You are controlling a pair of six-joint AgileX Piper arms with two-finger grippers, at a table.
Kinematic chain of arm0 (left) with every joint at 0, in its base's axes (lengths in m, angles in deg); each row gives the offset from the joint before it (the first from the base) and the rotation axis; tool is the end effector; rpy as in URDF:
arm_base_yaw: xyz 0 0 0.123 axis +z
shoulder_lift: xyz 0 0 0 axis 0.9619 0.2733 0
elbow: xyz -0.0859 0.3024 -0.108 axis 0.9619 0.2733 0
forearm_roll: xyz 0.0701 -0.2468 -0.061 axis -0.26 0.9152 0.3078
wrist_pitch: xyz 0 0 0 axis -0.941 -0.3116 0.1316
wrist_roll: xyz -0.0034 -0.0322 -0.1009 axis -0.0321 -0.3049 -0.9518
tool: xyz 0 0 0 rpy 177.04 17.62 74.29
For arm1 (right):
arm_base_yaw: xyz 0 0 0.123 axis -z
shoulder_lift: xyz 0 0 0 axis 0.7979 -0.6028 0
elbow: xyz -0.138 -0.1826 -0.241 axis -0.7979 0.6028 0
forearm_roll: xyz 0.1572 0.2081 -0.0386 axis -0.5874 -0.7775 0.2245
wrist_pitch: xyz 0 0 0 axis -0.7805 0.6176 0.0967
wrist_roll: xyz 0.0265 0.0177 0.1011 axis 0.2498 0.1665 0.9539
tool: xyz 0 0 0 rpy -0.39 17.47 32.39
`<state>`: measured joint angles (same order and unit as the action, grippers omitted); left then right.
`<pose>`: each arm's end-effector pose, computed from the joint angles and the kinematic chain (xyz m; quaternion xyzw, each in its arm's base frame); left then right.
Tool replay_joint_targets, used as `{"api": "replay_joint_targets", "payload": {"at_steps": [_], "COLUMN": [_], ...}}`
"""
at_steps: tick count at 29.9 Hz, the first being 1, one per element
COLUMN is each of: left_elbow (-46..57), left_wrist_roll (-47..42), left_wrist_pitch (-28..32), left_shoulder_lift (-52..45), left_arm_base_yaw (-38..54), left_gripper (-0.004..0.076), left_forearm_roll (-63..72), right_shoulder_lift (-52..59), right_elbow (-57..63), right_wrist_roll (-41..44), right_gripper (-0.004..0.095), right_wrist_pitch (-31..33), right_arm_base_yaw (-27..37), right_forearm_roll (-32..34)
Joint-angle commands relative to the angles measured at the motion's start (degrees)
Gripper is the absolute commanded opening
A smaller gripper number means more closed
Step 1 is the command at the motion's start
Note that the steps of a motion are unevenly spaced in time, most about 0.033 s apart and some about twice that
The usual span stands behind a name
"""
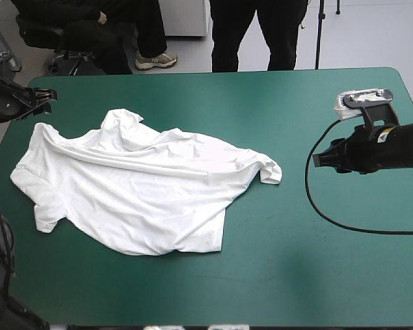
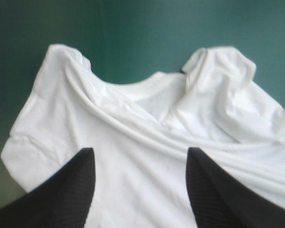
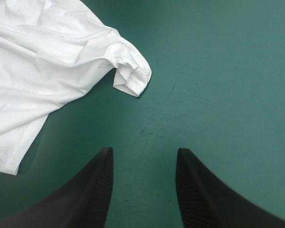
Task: Fold the cloth
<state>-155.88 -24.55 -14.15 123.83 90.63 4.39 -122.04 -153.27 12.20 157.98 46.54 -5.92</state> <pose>0.3840 0.0915 0.4433 -0.0586 0.9482 -0.0370 0.3099 0.2192 0.0450 0.4640 -0.1165 0.9370 0.0974 0.3146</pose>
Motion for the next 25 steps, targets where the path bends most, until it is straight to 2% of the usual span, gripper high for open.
{"api": "replay_joint_targets", "payload": {"at_steps": [1,4,7,11,17,25], "left_elbow": [8.7,17.0,22.6,23.7,24.0,24.1], "left_wrist_roll": [0.7,0.8,-0.4,-6.6,-15.7,-18.3], "left_wrist_pitch": [1.5,2.8,2.8,-3.1,-4.1,-3.5], "left_shoulder_lift": [-11.7,-19.5,-25.8,-29.5,-29.5,-21.2], "left_arm_base_yaw": [-2.9,-9.0,-19.0,-30.7,-43.2,-57.6], "left_gripper": [0.0391,0.0391,0.0391,0.0391,0.0391,0.0391], "left_forearm_roll": [0.4,-2.6,-5.9,-10.3,-11.2,-16.3], "right_shoulder_lift": [1.4,1.4,1.4,1.4,1.4,1.4], "right_elbow": [-1.4,-1.4,-1.4,-1.4,-1.4,-1.4], "right_wrist_roll": [-0.7,-0.7,-0.7,-0.7,-0.7,-0.4], "right_gripper": [0.0400,0.0400,0.0400,0.0400,0.0400,0.0400], "right_wrist_pitch": [-0.1,-0.1,-0.1,-0.1,-0.1,-0.1], "right_arm_base_yaw": [0.5,0.5,0.5,0.5,0.5,0.5], "right_forearm_roll": [-0.3,-0.3,-0.3,-0.5,-0.9,-1.2]}}
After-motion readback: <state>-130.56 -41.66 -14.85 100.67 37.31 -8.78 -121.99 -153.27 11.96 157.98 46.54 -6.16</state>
